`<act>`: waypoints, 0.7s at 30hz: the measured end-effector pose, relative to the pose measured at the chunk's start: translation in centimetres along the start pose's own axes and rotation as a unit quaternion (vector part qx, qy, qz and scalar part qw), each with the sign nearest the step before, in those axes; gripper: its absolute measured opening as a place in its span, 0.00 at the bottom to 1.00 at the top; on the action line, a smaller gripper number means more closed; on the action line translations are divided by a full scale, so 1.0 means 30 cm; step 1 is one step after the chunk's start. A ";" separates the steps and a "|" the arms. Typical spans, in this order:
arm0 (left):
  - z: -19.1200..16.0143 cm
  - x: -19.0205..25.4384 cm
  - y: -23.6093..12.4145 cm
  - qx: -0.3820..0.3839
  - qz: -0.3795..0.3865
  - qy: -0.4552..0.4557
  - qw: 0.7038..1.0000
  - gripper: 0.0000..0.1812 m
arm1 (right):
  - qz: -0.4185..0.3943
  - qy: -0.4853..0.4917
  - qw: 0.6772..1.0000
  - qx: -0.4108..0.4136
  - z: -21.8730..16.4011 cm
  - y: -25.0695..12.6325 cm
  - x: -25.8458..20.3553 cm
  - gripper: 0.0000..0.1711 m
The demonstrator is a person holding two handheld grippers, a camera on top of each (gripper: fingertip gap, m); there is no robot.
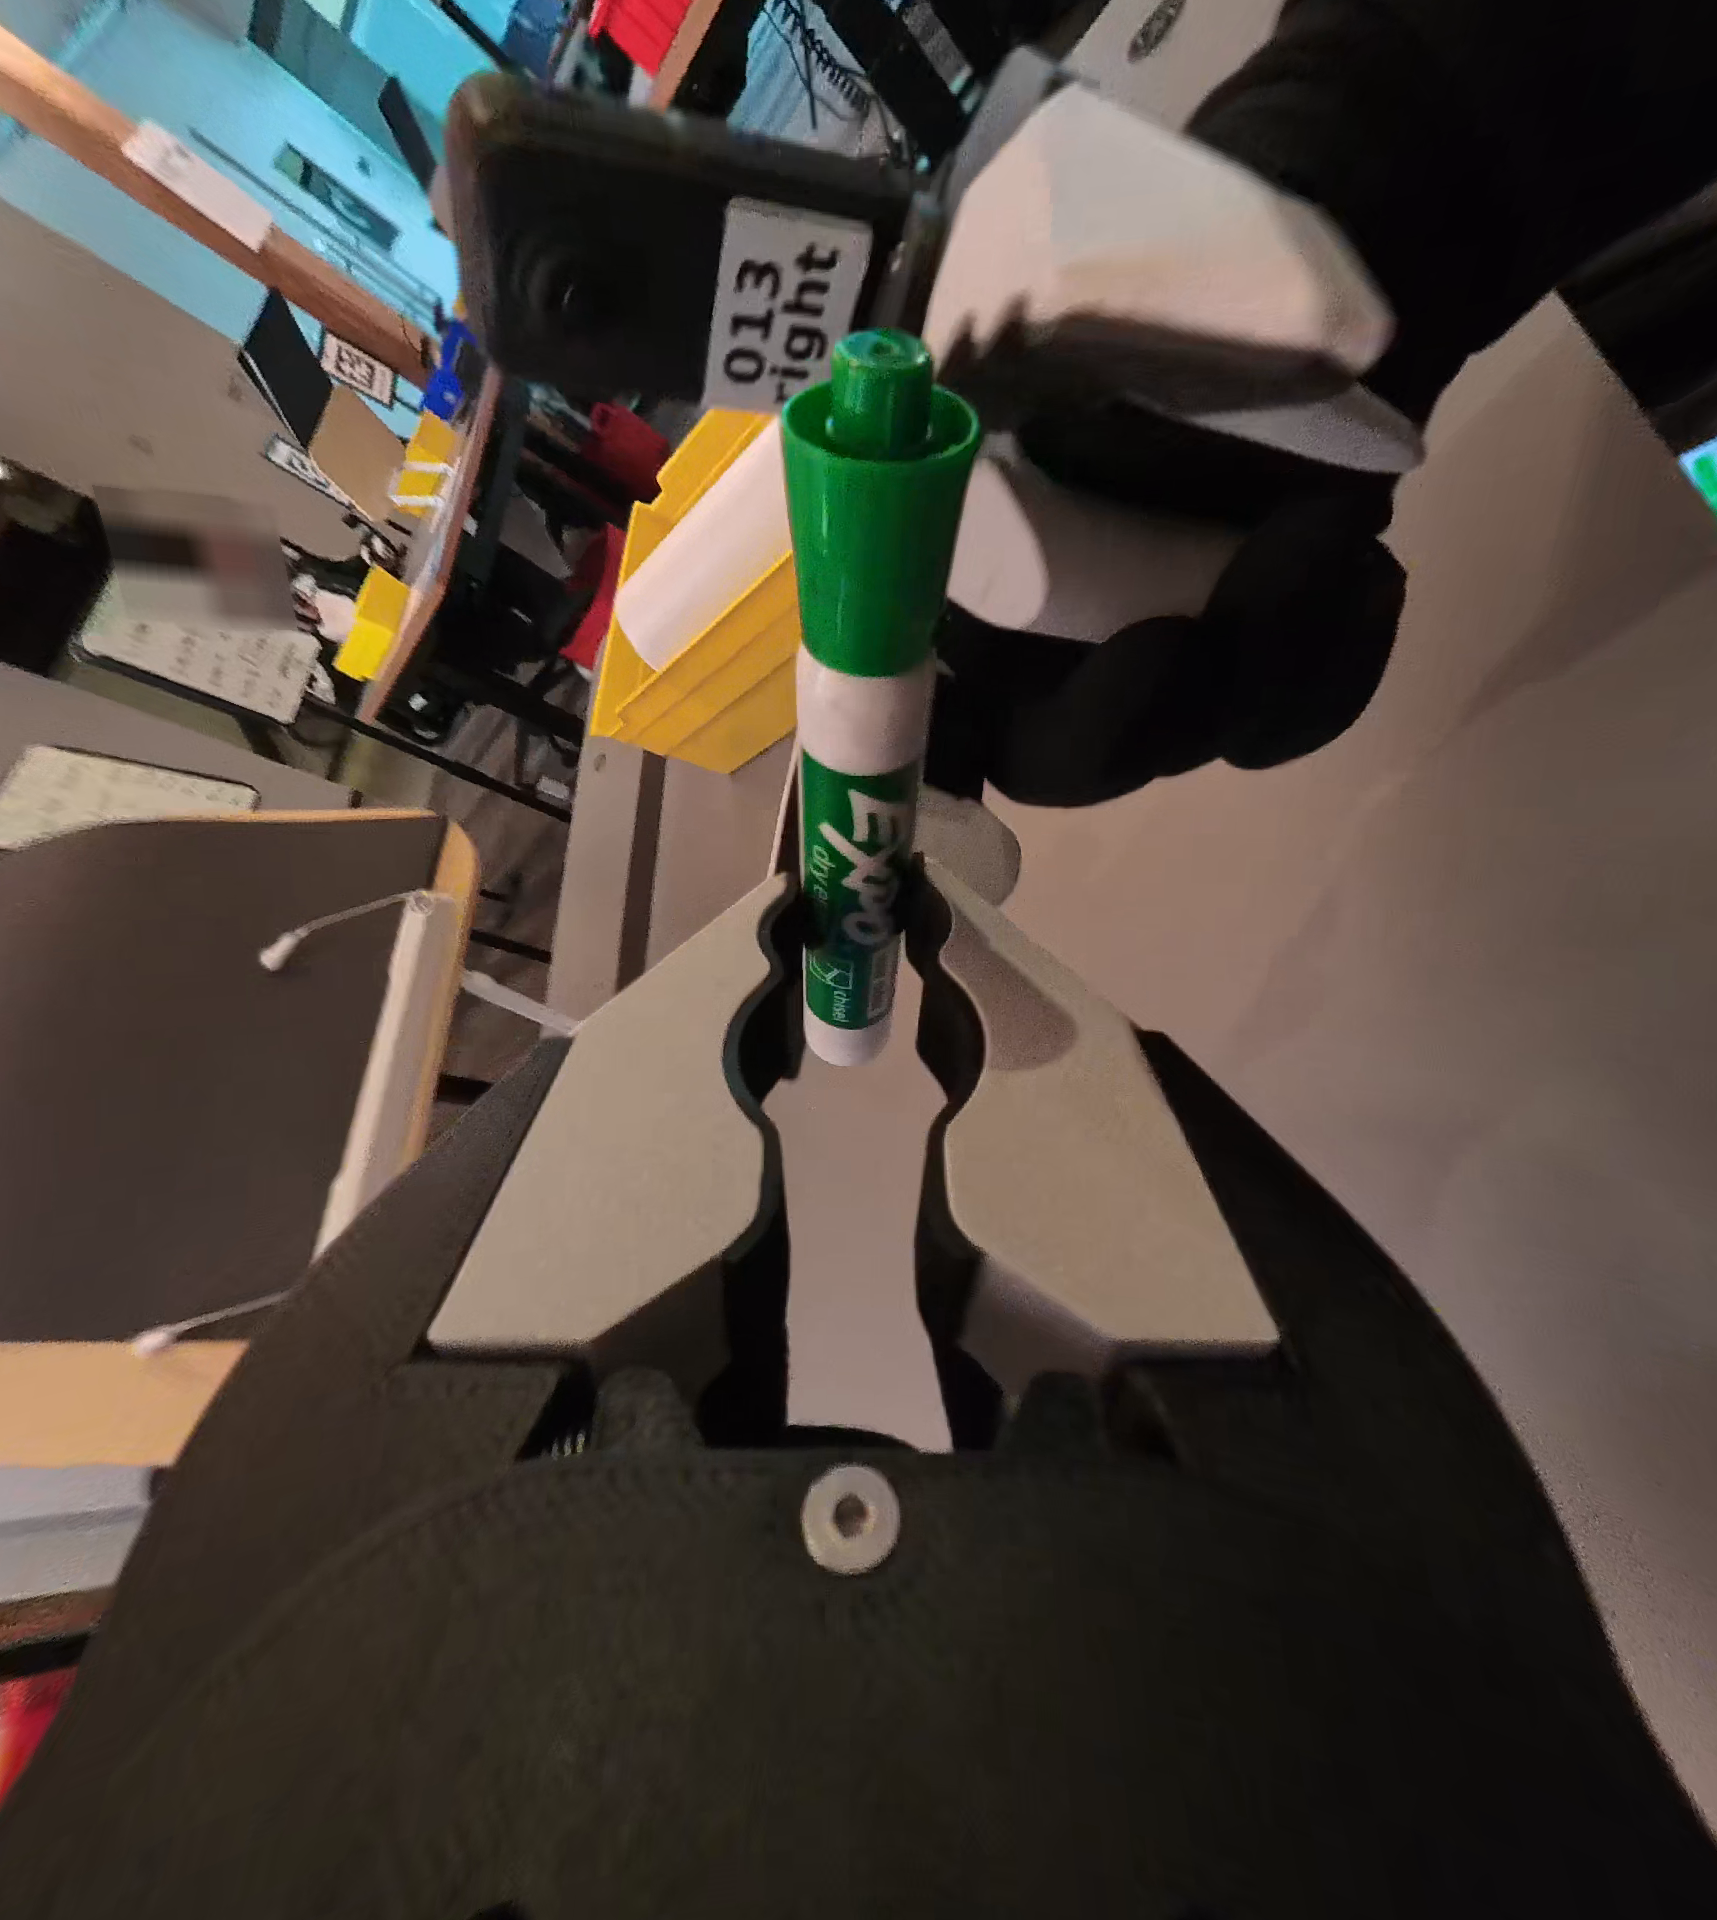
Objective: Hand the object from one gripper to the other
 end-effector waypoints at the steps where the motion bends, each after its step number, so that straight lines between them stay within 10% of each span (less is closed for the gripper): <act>1: -0.007 -0.008 -0.002 0.001 -0.006 -0.024 1.000 0.09 | -0.006 -0.004 1.000 0.004 0.007 -0.008 0.004 0.90; 4: -0.025 -0.023 -0.006 0.022 -0.046 -0.123 0.991 0.09 | -0.044 -0.054 0.997 0.019 0.039 -0.044 0.018 0.86; 10: -0.043 -0.010 0.000 0.083 -0.164 -0.324 0.928 0.09 | -0.137 -0.214 0.967 0.009 0.091 -0.082 0.010 0.45; 21: -0.028 0.059 0.036 0.090 -0.217 -0.349 0.907 0.10 | -0.158 -0.235 0.959 -0.009 0.078 -0.046 0.008 0.10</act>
Point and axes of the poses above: each gripper's, where its closed fingertips meet, y out along the fingers, z out of its top, x = y × z across the jaws, the point moved 3 cm from there along -y, back along the fingers, and after that the axes turned 5 degrees about y, right-handed, at the moved point
